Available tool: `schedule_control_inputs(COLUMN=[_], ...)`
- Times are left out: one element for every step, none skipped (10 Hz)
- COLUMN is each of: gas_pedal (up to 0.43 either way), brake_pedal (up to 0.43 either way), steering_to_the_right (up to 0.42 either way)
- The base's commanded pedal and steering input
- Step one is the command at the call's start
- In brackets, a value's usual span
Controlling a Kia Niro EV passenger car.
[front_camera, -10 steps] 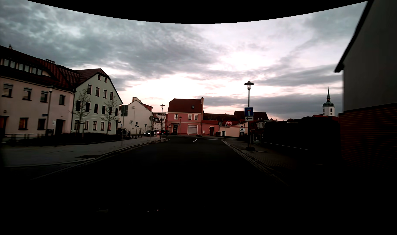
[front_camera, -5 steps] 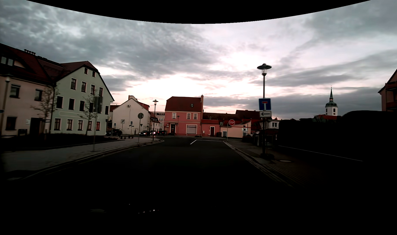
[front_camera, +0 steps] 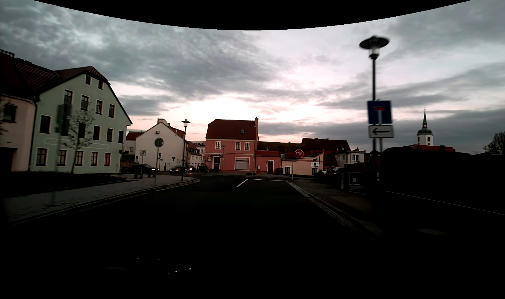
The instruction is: Follow the waypoints while adhering to traffic rules and regulations
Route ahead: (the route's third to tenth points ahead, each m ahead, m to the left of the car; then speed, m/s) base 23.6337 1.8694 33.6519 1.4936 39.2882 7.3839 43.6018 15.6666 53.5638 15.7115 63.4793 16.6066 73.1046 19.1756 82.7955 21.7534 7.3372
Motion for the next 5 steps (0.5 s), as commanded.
schedule_control_inputs(gas_pedal=[0.000, 0.000, 0.000, 0.000, 0.000], brake_pedal=[0.073, 0.073, 0.079, 0.085, 0.091], steering_to_the_right=[0.004, 0.004, 0.004, 0.004, 0.004])
